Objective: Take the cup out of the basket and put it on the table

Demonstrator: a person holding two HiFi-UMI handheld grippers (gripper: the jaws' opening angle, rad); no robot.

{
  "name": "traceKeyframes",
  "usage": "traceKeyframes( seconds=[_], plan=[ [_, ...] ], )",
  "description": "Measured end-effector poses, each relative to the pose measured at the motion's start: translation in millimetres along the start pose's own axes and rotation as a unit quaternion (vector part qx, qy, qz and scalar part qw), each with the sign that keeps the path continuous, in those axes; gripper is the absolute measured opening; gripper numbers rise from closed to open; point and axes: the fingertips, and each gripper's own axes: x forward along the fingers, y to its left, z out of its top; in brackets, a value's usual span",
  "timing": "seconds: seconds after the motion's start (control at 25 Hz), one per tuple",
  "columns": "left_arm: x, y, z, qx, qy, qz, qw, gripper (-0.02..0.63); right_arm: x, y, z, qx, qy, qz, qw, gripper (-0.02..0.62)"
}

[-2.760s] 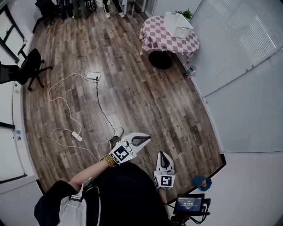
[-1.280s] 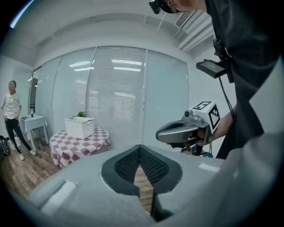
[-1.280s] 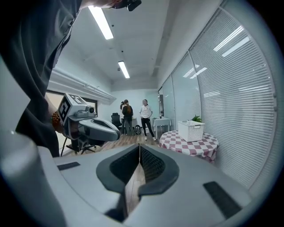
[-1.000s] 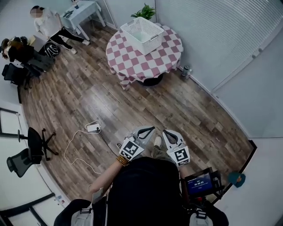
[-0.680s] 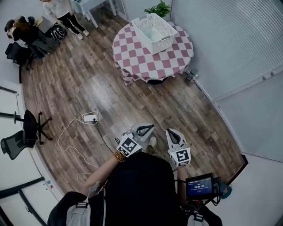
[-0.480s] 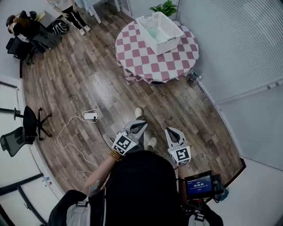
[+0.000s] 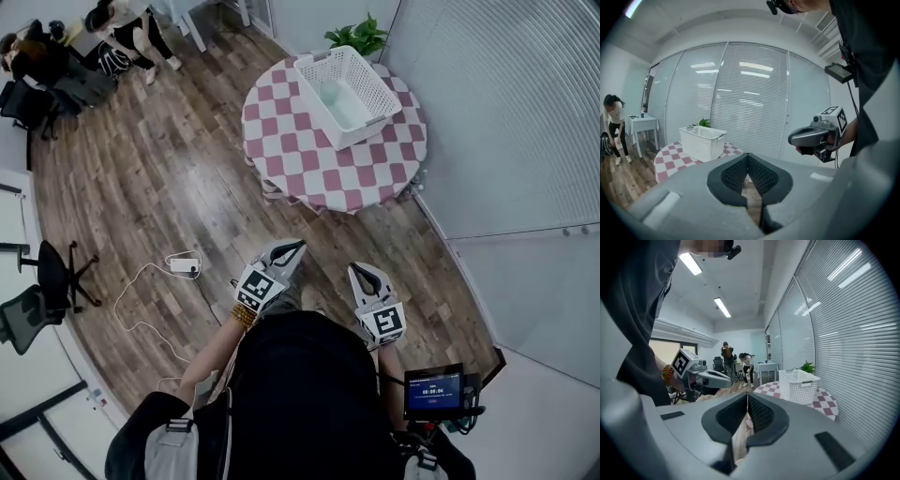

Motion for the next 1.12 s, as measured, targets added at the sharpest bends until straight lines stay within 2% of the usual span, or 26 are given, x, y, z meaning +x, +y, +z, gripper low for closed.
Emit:
traceKeyframes(
  seconds=[0.2, 0.44, 0.8, 1.0, 1.12],
  plan=[
    [28.4, 64.3, 15.8, 0.009, -0.001, -0.014, 0.9999, 0.005, 72.0, -18.6, 28.7, -0.004, 0.006, 0.012, 1.000, 0.011],
    [45.4, 131.5, 16.7, 0.026, 0.015, -0.022, 0.9993, 0.003, 134.0, -36.5, 38.9, 0.008, 0.019, 0.017, 1.000, 0.011],
    [92.9, 193.1, 32.5, 0.033, 0.042, -0.004, 0.9985, 0.005, 158.2, -103.5, 30.0, 0.050, 0.021, -0.001, 0.999, 0.011],
    [146.0, 223.1, 46.4, 0.034, 0.091, 0.008, 0.9952, 0.004, 167.5, -150.8, 28.0, 0.052, 0.017, 0.015, 0.998, 0.011],
    [178.0, 245.5, 71.6, 0.043, 0.113, 0.019, 0.9925, 0.005, 164.5, -184.8, 30.7, 0.055, 0.011, 0.015, 0.998, 0.011]
  ],
)
